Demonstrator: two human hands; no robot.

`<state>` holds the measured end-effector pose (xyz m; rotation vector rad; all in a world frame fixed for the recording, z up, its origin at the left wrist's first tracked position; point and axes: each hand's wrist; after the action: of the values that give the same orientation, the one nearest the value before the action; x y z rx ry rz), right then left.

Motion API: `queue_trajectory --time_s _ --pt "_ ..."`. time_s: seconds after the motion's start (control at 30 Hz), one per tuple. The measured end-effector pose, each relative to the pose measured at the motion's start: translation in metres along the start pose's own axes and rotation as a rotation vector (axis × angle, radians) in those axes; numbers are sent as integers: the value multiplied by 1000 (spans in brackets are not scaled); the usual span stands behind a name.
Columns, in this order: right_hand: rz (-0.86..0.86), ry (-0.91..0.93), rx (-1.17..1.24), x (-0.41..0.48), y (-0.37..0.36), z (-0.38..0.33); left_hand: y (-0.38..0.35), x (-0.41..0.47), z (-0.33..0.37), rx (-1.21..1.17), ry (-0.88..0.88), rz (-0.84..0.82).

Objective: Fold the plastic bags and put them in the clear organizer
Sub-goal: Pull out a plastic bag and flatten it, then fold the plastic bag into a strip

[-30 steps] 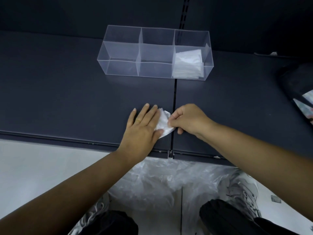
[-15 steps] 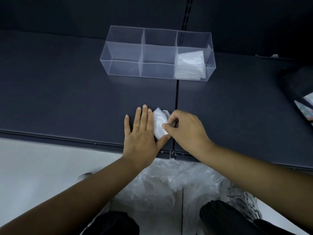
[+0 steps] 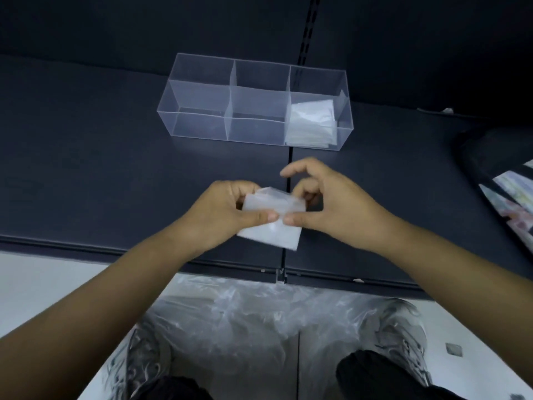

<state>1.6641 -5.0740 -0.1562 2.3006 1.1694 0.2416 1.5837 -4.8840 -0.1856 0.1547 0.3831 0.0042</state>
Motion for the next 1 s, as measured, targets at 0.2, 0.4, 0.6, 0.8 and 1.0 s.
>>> queue_trajectory --time_s 0.2,0.4,0.6,0.8,1.0 --pt "232 -182 203 25 29 21 -5 13 2 -53 -64 294" --pt "575 -265 -4 93 95 56 -5 5 -31 240 -18 433" --pt "530 -300 -616 124 82 77 -18 -5 -61 929 -116 369" --pt "604 -118 -678 123 76 69 -20 -6 -69 1176 -115 330" --pt "109 30 -667 108 54 61 -22 -6 -71 1236 -145 340"
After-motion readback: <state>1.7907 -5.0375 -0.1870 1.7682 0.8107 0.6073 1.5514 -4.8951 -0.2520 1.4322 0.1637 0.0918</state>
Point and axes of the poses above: each hand's wrist, its own x-axis towards the middle knuckle, its own y-axis out of the back of the hand, z = x × y, and after that the axes turned 7 degrees about y, right-handed
